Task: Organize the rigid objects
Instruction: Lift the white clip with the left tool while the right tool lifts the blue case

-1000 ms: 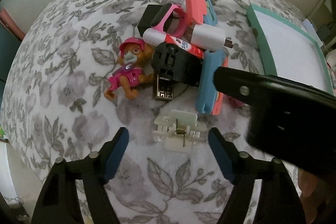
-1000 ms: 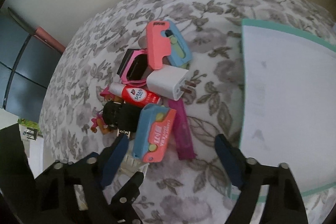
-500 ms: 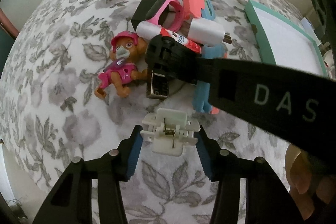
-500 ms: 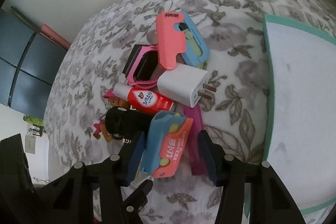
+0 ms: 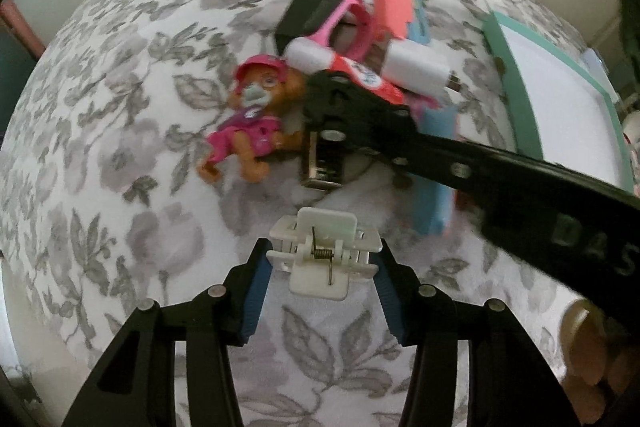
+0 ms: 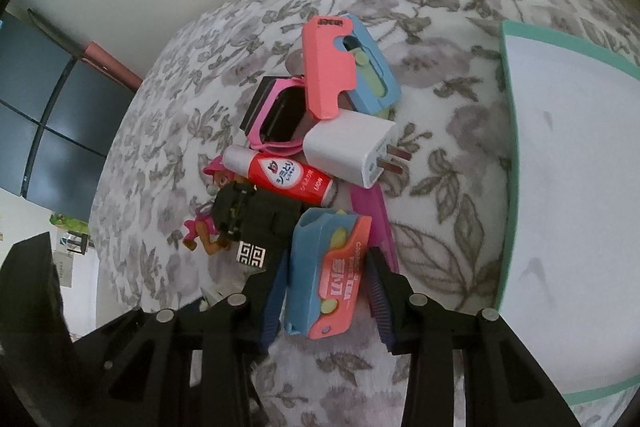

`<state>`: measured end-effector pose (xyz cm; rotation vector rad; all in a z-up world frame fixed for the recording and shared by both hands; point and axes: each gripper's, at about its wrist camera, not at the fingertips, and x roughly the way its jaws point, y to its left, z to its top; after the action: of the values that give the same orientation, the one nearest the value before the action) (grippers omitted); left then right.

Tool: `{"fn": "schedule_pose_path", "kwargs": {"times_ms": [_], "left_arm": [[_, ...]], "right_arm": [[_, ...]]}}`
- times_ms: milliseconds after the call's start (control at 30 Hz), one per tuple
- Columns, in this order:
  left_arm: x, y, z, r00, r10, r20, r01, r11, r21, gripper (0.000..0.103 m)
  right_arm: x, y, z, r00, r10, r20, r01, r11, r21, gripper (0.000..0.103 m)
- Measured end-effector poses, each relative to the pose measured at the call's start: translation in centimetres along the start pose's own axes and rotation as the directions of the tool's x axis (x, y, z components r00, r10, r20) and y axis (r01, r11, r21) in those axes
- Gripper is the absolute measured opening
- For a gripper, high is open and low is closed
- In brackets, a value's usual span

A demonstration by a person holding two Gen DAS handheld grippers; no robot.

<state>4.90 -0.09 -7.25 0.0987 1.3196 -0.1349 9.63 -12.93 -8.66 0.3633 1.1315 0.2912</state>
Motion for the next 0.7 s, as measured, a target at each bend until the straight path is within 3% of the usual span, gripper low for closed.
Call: {"fn": "schedule_pose_path", "kwargs": {"times_ms": [67, 267, 700], "left_arm": [[0.0, 0.8, 0.0, 1.0, 0.022, 0.0, -0.022, 0.999, -0.026, 0.052], [0.2, 2.8, 0.0, 0.999, 0.048, -0.009, -0.048, 0.994, -0.102, 0.052], [0.9, 5.6, -0.3, 0.999, 0.049, -0.022, -0.052, 0.987, -0.149, 0.052]], "right_arm": [[-0.4, -0.3, -0.2, 1.0, 0.005, -0.011, -0.005, 1.0, 0.006, 0.029], [-0.4, -0.5, -0.7, 0.999, -0.023, -0.045, 0.023, 1.0, -0.005, 0.029], [-0.8, 0.3, -1.5, 0.97, -0.211, -0.117, 0.199, 0.974, -0.109, 0.028]]}}
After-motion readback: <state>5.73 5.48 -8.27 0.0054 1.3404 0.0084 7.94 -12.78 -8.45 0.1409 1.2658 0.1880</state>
